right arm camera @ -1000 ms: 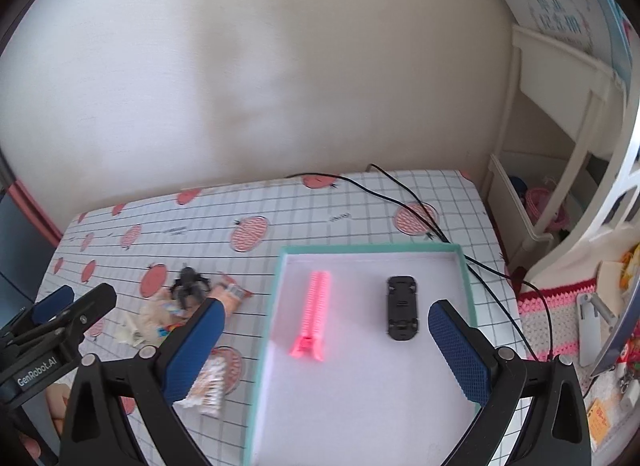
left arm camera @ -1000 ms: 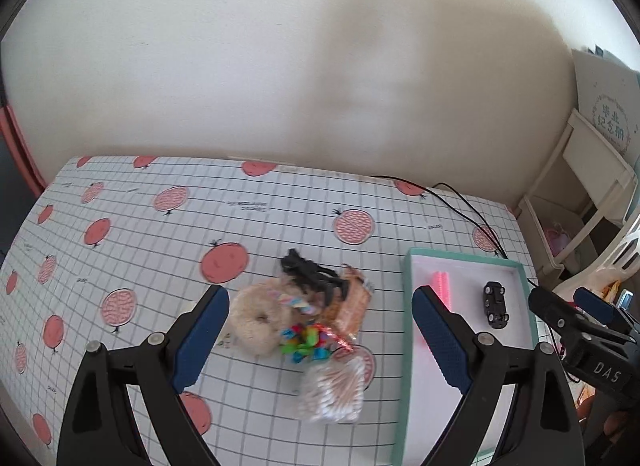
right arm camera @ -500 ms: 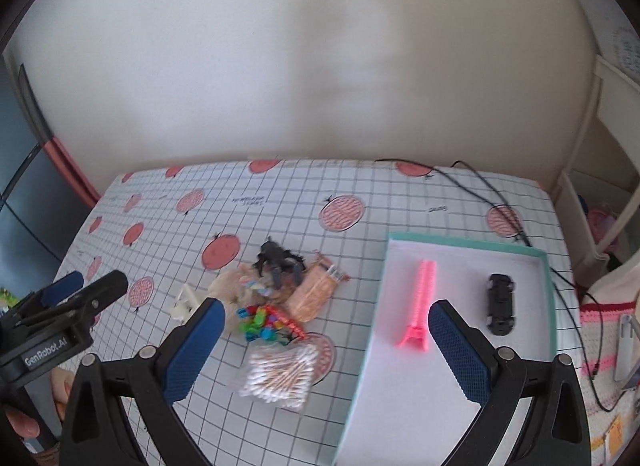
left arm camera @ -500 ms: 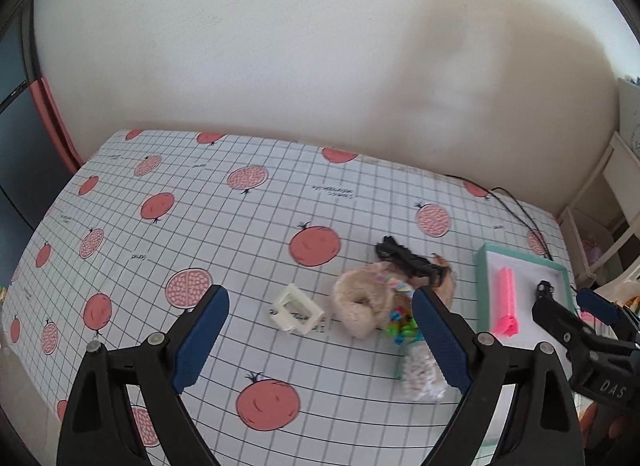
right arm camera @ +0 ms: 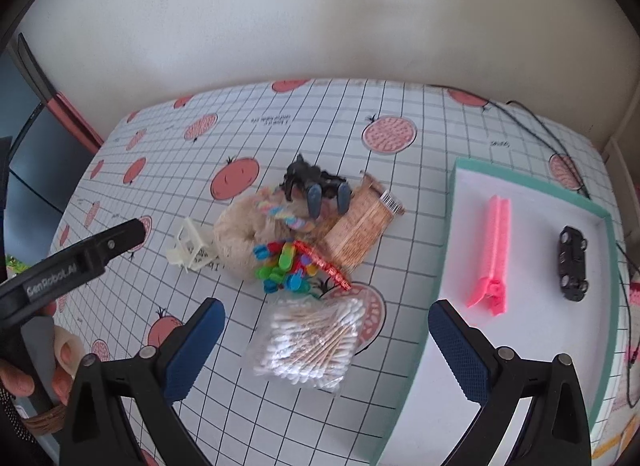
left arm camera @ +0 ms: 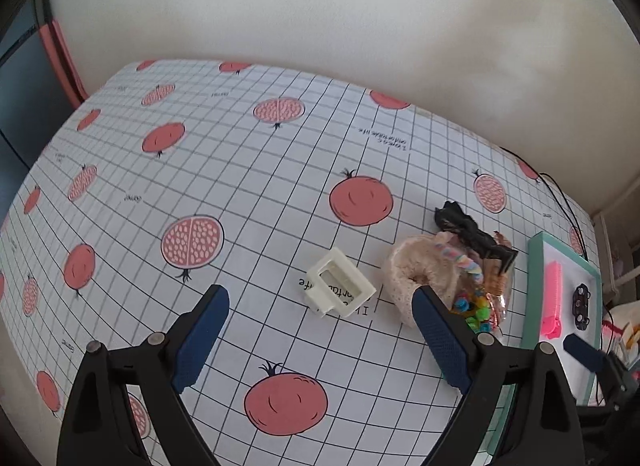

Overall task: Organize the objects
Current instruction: 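Withdraw both tools from the tray toward the remaining objects, then grasp the white plastic clip with the left tool while the right tool grasps the cotton swab bag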

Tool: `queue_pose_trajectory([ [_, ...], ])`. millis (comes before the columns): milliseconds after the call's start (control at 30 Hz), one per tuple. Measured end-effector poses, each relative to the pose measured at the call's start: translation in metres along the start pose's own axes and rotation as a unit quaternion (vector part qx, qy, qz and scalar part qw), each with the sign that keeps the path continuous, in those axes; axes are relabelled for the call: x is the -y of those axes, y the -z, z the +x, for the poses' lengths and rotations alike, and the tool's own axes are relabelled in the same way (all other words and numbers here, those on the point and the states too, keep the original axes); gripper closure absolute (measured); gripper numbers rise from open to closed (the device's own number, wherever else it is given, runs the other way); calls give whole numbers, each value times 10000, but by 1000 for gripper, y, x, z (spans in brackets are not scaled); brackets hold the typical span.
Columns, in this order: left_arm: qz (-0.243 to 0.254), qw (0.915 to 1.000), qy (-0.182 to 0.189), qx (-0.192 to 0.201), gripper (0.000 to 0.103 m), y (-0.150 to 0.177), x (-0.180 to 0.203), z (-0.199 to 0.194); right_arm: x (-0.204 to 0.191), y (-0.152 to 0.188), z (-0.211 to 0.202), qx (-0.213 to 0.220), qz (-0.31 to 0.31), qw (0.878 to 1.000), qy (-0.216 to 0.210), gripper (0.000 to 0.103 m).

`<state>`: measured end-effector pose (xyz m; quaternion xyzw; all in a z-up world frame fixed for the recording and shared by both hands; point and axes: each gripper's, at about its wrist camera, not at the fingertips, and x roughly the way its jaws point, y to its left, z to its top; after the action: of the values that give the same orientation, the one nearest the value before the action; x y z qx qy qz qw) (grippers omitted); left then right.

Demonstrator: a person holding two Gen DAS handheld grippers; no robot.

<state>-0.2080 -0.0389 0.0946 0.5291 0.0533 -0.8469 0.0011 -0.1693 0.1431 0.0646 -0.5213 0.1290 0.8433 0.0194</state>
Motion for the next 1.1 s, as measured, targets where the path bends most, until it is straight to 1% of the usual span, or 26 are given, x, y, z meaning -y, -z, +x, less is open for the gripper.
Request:
queue_pose_trajectory([
  [200, -116, 9997, -33, -192, 10, -1, -4, 23, 1, 7, 22, -304, 30, 9995, -35, 0],
  [367, -191, 9994, 31, -300, 10, -5, -4, 39, 4, 11, 40, -550, 147, 9983, -96, 2],
  [500, -235, 9991, 49, -345, 10, -8, -3, 50, 1, 13, 52, -706, 79, 9975, -58, 5],
  [700, -325, 9984, 138, -448, 11, -9, 2, 67, 1, 15, 64, -850, 144, 9961, -202, 7],
  [800, -308, 9984, 127, -467, 16, -9, 5, 72, 3, 14, 67, -890, 204, 9953, -317, 9],
  [933, -309, 9983, 147, -478, 18, -9, 8, 77, 6, 15, 68, -881, 238, 9948, -457, 13],
  [1033, -281, 9982, 183, -505, 25, -9, 10, 80, 7, 16, 70, -875, 275, 9938, -623, 18],
  [1100, -274, 9981, 180, -522, 27, -9, 11, 81, 6, 16, 70, -865, 284, 9935, -678, 20],
])
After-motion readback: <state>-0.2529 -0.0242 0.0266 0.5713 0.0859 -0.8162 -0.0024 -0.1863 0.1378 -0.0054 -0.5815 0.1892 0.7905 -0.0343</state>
